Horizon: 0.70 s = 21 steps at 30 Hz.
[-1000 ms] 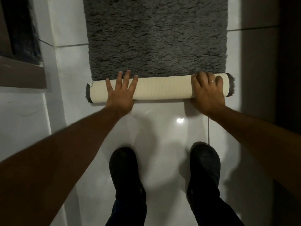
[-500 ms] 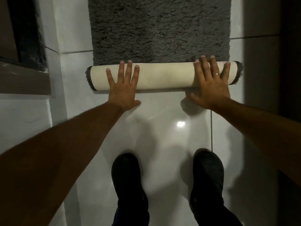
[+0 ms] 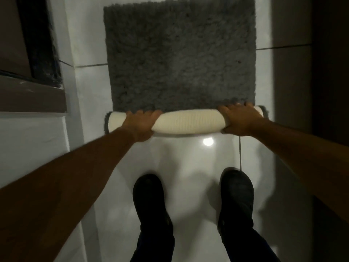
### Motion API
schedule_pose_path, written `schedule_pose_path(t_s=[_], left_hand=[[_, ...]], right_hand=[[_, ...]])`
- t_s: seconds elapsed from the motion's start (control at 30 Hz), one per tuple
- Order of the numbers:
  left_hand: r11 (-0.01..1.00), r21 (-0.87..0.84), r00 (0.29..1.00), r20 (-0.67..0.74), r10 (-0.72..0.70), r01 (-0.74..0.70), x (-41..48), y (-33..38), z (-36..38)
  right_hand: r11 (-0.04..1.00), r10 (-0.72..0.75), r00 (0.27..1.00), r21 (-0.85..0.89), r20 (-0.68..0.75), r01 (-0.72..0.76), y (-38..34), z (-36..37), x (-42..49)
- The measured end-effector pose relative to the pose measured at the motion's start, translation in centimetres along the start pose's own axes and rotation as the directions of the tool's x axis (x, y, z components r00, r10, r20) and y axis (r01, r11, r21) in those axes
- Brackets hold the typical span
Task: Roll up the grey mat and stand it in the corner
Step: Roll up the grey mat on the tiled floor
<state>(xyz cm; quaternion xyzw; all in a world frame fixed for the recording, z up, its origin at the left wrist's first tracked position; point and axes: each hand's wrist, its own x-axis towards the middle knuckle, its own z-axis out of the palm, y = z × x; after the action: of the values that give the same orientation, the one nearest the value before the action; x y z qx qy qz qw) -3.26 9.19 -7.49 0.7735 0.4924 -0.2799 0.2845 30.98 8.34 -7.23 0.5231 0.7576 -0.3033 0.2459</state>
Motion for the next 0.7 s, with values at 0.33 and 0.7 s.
schedule_pose_path(t_s=[0.33,0.7], left_hand=[[1.000,-0.021,0.902,-0.431,-0.015,0.006,-2.1,-1.9,1.2],[0.972,0.100,0.947,-0.264,-0.181,0.214,-0.2,1.6,2.0]], right_hand=[[0.999,-0.003,0.945,-0.044,-0.327,-0.012,-1.4,4.6,-4.9],[0.989,0.038,0.900,-0.109,-0.435,-0.095,-0.2,0.2,-0.8]])
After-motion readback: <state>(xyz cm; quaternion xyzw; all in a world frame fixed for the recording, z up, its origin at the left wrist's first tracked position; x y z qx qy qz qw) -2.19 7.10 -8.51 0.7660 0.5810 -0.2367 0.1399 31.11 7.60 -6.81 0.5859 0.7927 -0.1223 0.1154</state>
